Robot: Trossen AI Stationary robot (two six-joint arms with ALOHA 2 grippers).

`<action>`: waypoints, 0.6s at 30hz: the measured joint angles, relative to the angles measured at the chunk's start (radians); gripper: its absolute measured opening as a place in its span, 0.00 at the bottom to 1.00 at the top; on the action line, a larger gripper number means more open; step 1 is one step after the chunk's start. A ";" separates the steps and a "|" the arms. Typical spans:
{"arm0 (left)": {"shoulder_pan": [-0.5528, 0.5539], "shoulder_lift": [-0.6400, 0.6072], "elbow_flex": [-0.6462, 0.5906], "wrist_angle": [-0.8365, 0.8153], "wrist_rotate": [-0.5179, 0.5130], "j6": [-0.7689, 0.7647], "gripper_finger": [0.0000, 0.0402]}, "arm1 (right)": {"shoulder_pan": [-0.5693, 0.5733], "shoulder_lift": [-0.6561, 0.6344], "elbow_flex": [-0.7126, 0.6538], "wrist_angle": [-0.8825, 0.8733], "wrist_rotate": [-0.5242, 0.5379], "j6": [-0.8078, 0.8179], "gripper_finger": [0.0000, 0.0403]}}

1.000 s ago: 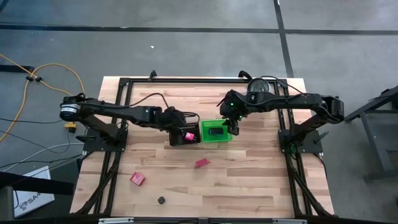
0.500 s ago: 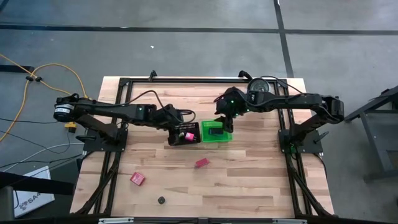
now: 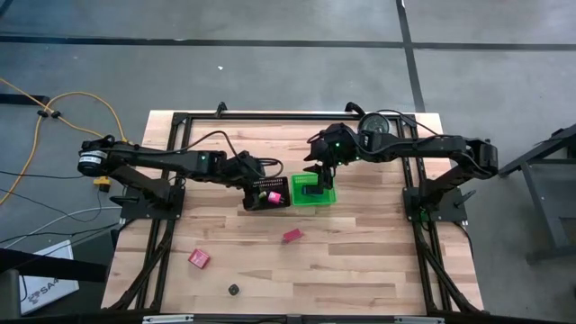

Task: Pick & Place Office items
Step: Put the pink charger adapter into the black bin

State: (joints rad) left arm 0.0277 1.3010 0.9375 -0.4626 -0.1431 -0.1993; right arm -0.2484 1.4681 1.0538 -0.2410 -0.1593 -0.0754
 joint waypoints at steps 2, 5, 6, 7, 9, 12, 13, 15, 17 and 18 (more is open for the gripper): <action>0.006 -0.008 -0.001 -0.037 0.015 -0.012 0.53 | 0.000 0.000 0.000 0.000 0.000 0.000 0.36; 0.029 -0.030 -0.001 -0.099 0.016 -0.042 0.53 | 0.000 0.000 0.000 0.000 0.000 0.000 0.36; 0.040 -0.040 -0.001 -0.123 0.014 -0.045 0.53 | 0.000 0.000 0.000 0.000 0.000 0.000 0.36; 0.049 -0.052 -0.001 -0.134 0.014 -0.042 0.53 | 0.000 0.000 0.000 0.002 0.000 0.000 0.36; 0.063 -0.084 -0.007 -0.142 0.008 -0.033 0.53 | 0.000 0.000 0.000 0.007 0.000 0.000 0.36; 0.091 -0.136 -0.012 -0.156 0.010 -0.019 0.53 | 0.000 0.000 0.000 0.009 0.000 0.000 0.36; 0.101 -0.149 -0.013 -0.172 0.010 -0.018 0.53 | 0.000 0.000 0.000 0.010 0.000 0.000 0.36; 0.119 -0.176 -0.013 -0.217 0.009 -0.018 0.53 | 0.000 0.000 0.000 0.010 0.000 0.000 0.36; 0.140 -0.193 -0.013 -0.274 -0.001 -0.018 0.53 | 0.000 0.000 0.000 0.011 0.000 0.000 0.36; 0.149 -0.197 -0.013 -0.303 -0.008 -0.017 0.53 | 0.000 0.000 0.000 0.011 0.000 0.000 0.36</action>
State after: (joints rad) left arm 0.1769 1.1036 0.9245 -0.7659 -0.1512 -0.2160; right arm -0.2485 1.4681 1.0538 -0.2295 -0.1593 -0.0757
